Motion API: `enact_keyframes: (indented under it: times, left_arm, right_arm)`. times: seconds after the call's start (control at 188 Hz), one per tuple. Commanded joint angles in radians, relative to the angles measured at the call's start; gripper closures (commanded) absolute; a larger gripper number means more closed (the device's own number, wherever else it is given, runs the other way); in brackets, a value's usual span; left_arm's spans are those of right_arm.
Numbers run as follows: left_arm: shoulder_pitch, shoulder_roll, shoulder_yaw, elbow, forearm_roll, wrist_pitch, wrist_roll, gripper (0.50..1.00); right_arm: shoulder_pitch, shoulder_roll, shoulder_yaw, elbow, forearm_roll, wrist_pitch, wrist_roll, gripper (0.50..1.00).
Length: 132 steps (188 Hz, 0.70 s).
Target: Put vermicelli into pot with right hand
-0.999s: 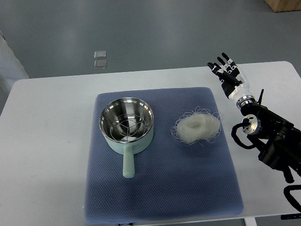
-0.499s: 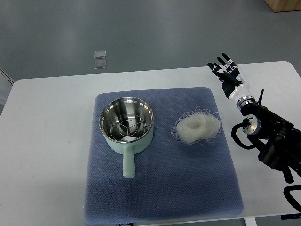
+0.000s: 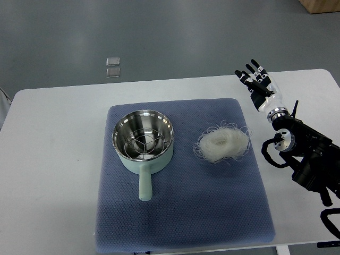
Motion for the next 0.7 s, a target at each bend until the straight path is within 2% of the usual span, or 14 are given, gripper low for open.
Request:
enact_keyframes:
  times: [0.0, 0.696]
  left_arm:
    - [0.0, 0.0, 0.001, 0.0, 0.001, 0.0, 0.0, 0.5]
    - [-0.009, 0.0, 0.0, 0.0, 0.001, 0.0, 0.0, 0.5]
  right_arm:
    - [0.0, 0.0, 0.0, 0.0, 0.0, 0.0, 0.0, 0.572]
    - [0.006, -0.009, -0.008, 0.012, 0.002, 0.0, -0.002, 0.57]
